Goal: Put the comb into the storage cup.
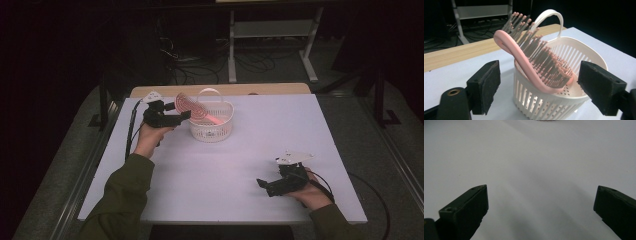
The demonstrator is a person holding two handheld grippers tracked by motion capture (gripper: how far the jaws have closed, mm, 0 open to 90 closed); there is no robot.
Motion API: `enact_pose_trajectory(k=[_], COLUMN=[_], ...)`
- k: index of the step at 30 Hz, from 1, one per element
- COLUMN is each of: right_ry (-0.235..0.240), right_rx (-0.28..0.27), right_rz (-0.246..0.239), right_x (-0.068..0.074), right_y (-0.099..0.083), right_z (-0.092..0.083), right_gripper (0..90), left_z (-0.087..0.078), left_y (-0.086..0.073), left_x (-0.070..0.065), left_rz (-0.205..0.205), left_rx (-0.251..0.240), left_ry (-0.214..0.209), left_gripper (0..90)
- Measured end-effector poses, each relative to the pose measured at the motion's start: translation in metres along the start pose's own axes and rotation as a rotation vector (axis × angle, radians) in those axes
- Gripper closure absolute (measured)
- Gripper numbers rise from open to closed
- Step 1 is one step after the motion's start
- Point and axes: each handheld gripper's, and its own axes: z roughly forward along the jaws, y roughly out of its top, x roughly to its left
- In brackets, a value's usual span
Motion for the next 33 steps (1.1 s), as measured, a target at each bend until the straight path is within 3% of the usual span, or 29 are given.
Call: enact_pose_trajectory(k=[7, 20, 33], right_ry=[-0.001, 0.000, 0.001], right_rx=[0.002, 0.005, 0.011], right_rz=[-0.002, -0.007, -0.012], right_x=[0.001, 0.001, 0.002], right_y=[0.000, 0.000, 0.000], right_z=[0.000, 0.001, 0.002], right_gripper=[0.0, 0.0, 0.0], left_z=[-0.002, -0.014, -0.029], left_y=[-0.003, -0.021, -0.041], left_x=[-0.006, -0.016, -0.033], left_rz=[0.050, 0.077, 0.116], left_rx=[0.039, 0.077, 0.102], left_ry=[-0.004, -0.040, -0.078], left_gripper=[12.1, 3.0, 0.0])
